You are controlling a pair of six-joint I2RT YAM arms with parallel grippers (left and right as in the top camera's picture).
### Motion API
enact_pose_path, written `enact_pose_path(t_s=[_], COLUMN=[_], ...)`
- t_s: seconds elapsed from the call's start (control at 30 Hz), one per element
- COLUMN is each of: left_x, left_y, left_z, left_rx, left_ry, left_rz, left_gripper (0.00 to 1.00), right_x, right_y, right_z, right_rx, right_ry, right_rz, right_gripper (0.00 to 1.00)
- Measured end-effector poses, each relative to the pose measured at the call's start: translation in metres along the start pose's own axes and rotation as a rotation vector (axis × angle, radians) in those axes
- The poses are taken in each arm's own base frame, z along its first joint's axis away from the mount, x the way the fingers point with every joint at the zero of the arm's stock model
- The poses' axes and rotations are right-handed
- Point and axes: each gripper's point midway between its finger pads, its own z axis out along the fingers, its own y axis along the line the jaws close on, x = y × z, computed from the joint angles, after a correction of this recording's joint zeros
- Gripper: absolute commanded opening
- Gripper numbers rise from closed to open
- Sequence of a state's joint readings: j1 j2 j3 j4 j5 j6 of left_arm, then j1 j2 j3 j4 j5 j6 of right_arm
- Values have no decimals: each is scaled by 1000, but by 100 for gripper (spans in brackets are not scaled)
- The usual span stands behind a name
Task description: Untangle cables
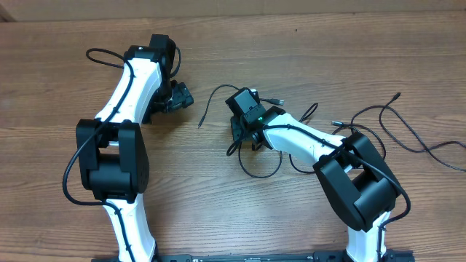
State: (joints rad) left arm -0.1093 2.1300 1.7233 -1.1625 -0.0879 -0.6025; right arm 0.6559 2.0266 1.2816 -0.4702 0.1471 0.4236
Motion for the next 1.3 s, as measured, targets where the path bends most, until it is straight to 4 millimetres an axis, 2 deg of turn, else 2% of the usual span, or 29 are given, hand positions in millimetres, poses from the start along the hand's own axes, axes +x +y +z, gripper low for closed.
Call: enact_pose_path(t_s=[0.07,0.2,0.23,0.5,0.63,0.73,0.87,0.97,1.07,1.1,1.17,1.3], left_x=[0,0,0,0,0,0,0,0,0,0,0,0], left_y=[0,0,0,0,0,0,0,0,0,0,0,0], left_z=[0,0,0,0,0,0,0,0,0,0,0,0], left_rx=[0,0,0,0,0,0,0,0,0,0,0,0], left_ry=[0,0,0,0,0,0,1,0,1,1,1,1], left_rz=[0,0,0,0,0,0,0,0,0,0,0,0], left_gripper=[99,100,100,99,100,100,100,99,100,100,100,100], right_x=[-2,-4,-5,-3,-1,-25,-78,-109,-118,-117,-112,-99], right_y=[-1,-1,-1,2,-3,-4,-16,-47,-85,-101,-127,-173], right_z=[2,3,3,3,-11,-43,-118,-186,-229,-238,-243,-232], right_rx=[8,10,8,-15,-22,-57,-107,-118,-90,-70,-30,54], right_ry=[-9,-23,-24,1,42,-17,-179,-317,-387,-396,-386,-314], right_rz=[6,18,18,24,34,45,67,120,186,213,258,341], right_gripper=[20,10,4,4,4,4,4,4,4,4,4,4])
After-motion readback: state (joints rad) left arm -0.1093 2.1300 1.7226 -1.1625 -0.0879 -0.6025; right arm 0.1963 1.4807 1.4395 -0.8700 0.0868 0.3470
